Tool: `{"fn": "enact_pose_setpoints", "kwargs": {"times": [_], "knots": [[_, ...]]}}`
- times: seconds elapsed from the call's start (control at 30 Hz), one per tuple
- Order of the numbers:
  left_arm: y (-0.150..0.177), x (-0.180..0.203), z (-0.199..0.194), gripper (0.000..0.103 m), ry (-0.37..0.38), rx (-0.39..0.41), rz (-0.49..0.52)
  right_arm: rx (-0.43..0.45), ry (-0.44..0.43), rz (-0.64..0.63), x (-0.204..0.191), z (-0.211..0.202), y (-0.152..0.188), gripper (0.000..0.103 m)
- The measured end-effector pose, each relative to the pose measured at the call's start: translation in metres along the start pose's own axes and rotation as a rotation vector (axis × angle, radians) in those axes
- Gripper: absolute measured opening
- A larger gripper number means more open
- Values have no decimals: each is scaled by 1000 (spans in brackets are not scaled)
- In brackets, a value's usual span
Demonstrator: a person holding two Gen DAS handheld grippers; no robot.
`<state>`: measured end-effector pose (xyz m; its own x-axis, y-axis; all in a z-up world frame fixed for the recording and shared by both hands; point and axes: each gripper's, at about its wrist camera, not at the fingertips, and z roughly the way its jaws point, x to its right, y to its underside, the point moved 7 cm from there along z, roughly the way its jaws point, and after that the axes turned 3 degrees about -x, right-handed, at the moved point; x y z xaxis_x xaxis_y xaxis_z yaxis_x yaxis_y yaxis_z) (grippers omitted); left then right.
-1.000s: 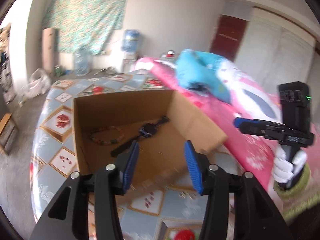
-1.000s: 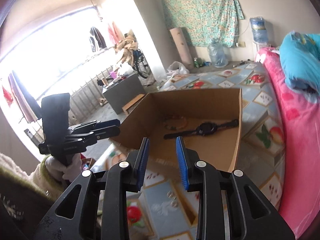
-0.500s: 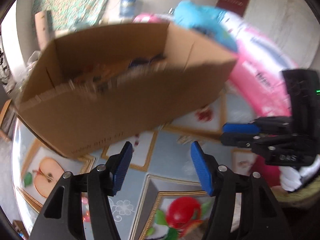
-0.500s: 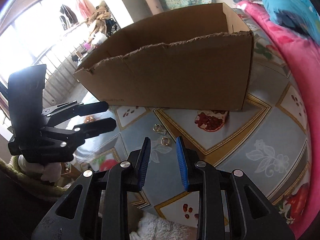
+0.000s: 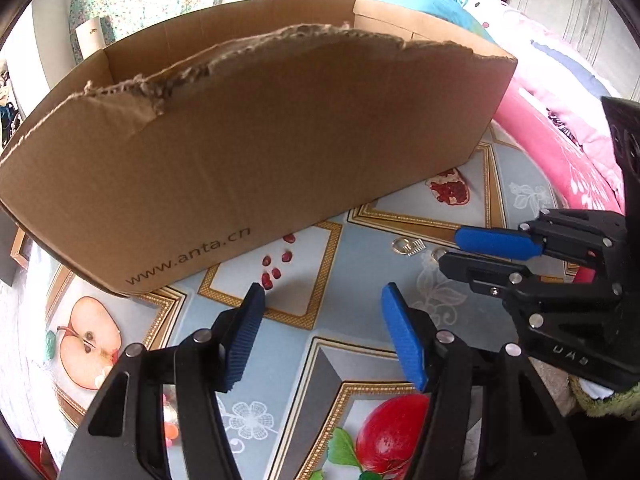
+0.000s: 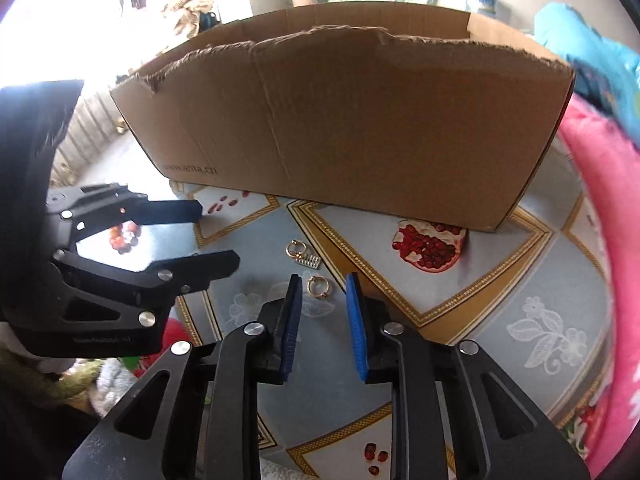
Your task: Organize jewelry
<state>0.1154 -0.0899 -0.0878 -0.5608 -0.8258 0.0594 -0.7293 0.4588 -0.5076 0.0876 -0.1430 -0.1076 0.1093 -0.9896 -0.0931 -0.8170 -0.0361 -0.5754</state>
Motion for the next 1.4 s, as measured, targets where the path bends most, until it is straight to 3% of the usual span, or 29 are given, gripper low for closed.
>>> {"fn": "enact_pose_setpoints", "kwargs": {"times": [0.63,0.9,1.13,1.23,1.4], "knots": [[2,-4,-5,59,2,9,-9,31,101,-36,-23,21,-11,9],[-1,4,-4,59,20,19,2,30,100,-11,-11,20,-3,8],[-13,28,-3,59,52,65,73,39,97,40,6,19,-5,8],[-18,37,0,54,47,75,101,29,82,60,12,23,-6,8],[-22,43,7,33,42,68,117,30,69,68,19,25,-6,8]]}}
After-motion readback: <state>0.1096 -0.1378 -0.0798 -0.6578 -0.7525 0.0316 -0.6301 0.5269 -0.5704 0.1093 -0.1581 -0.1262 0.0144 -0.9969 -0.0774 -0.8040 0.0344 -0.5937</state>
